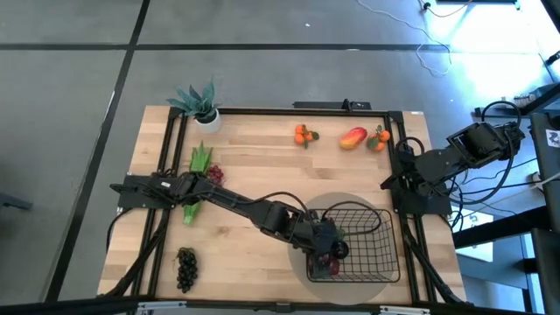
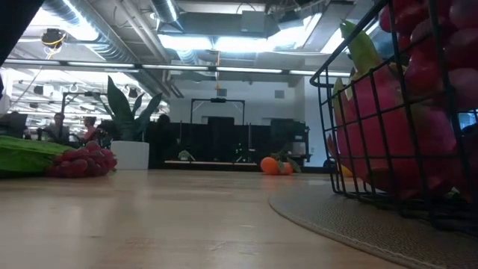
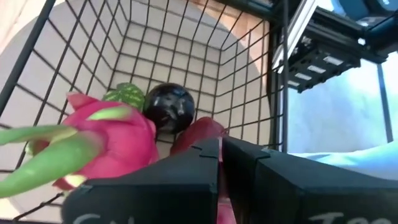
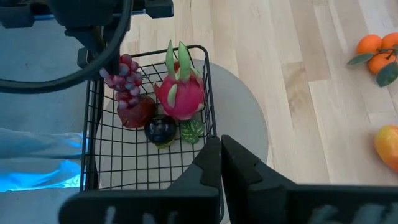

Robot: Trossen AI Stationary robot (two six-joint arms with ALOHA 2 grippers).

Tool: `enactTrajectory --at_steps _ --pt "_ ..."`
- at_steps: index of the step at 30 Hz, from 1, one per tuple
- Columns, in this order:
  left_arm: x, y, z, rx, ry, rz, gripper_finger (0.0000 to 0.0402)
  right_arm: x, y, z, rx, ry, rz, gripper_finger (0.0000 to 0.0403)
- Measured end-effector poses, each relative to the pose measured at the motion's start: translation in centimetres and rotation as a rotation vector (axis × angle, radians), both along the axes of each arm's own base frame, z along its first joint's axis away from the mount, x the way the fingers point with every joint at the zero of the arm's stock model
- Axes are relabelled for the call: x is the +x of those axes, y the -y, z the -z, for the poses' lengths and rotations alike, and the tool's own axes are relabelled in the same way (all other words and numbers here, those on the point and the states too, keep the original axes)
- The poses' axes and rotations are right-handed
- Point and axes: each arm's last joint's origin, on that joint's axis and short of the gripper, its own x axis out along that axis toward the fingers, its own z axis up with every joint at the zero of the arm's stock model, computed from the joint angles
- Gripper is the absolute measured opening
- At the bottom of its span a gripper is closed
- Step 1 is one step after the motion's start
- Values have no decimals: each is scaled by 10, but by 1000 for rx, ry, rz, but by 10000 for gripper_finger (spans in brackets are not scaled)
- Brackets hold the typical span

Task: Build produce basket
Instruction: Put the right red grapes into the black wire basket, then put the red grapes into the black wire basket

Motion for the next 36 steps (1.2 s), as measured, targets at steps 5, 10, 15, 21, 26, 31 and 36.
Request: enactTrajectory --at_steps 5,10,15,21,26,31,36 --pt "0 -3 1 4 -15 -4 0 0 0 0 0 0 0 0" --pt "-1 -6 2 14 -34 -5 3 0 0 0 0 0 0 0" --pt "-1 -9 4 20 -50 -11 30 0 0 0 0 1 0 0" --pt "1 -15 4 20 -51 -23 75 0 0 0 0 0 0 0" --pt "3 -22 3 19 -50 -38 85 0 0 0 -1 0 -1 0" --pt "2 -27 -6 28 -28 -35 84 0 0 0 -2 1 -2 0" --pt "-6 -31 -20 52 -16 -53 81 0 0 0 -3 0 -3 0"
